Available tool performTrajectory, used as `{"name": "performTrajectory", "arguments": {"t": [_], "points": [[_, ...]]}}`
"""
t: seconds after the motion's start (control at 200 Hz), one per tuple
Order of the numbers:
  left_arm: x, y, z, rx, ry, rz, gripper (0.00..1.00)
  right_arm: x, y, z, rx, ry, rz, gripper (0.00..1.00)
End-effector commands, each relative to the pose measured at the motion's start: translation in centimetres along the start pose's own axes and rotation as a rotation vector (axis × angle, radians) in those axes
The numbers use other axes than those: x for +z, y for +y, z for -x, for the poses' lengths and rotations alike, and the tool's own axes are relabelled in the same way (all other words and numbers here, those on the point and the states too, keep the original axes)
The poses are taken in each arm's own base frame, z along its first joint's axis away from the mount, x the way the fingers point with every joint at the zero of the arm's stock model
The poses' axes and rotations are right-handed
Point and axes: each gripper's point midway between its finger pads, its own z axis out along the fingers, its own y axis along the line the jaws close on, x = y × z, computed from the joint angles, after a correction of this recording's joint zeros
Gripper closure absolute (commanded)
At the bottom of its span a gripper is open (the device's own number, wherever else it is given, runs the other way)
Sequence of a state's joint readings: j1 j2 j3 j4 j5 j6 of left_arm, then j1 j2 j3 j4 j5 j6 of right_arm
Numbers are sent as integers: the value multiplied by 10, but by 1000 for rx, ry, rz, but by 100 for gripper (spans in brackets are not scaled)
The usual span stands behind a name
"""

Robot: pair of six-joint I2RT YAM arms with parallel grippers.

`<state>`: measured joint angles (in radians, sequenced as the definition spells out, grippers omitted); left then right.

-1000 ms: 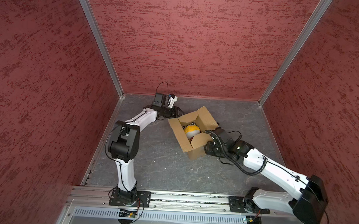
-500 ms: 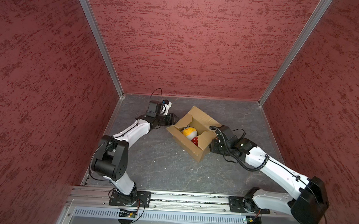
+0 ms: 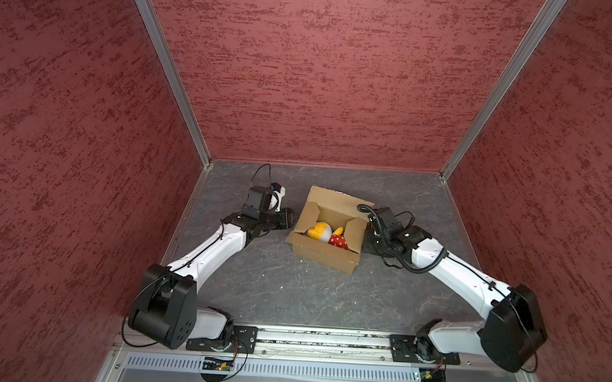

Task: Unpack the express box

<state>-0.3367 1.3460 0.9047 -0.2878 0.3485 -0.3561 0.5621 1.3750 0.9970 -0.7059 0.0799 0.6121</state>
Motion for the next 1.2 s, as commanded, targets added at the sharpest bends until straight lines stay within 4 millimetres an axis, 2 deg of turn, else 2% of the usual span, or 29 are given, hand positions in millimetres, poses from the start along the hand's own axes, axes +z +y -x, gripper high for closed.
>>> {"name": "performTrajectory", "arguments": {"t": [0.0, 0.095, 0.115, 0.195, 0.346, 0.556, 0.962, 1.197], "points": [[-2, -15, -34, -19, 98, -49, 52, 0, 30, 27, -43, -60, 94, 48], [-7, -14, -40, -31, 95, -41, 52, 1, 34, 35, -59, -68, 98, 47], [-8, -14, -41, -35, 96, -38, 52, 10, 32, 33, -62, -48, 82, 47], [-14, -13, -44, -43, 89, -31, 52, 15, 31, 36, -70, -41, 71, 47], [-22, -10, -46, -46, 78, -10, 52, 19, 28, 39, -72, -37, 55, 46], [-22, -5, -47, -50, 78, 13, 51, 21, 18, 39, -69, -30, 22, 44], [-30, 16, -28, -95, 2, 88, 44, 14, 1, 41, -63, -36, -38, 38], [-39, 24, -10, -111, -59, 94, 43, -1, -10, 41, -56, -50, -92, 37]]}}
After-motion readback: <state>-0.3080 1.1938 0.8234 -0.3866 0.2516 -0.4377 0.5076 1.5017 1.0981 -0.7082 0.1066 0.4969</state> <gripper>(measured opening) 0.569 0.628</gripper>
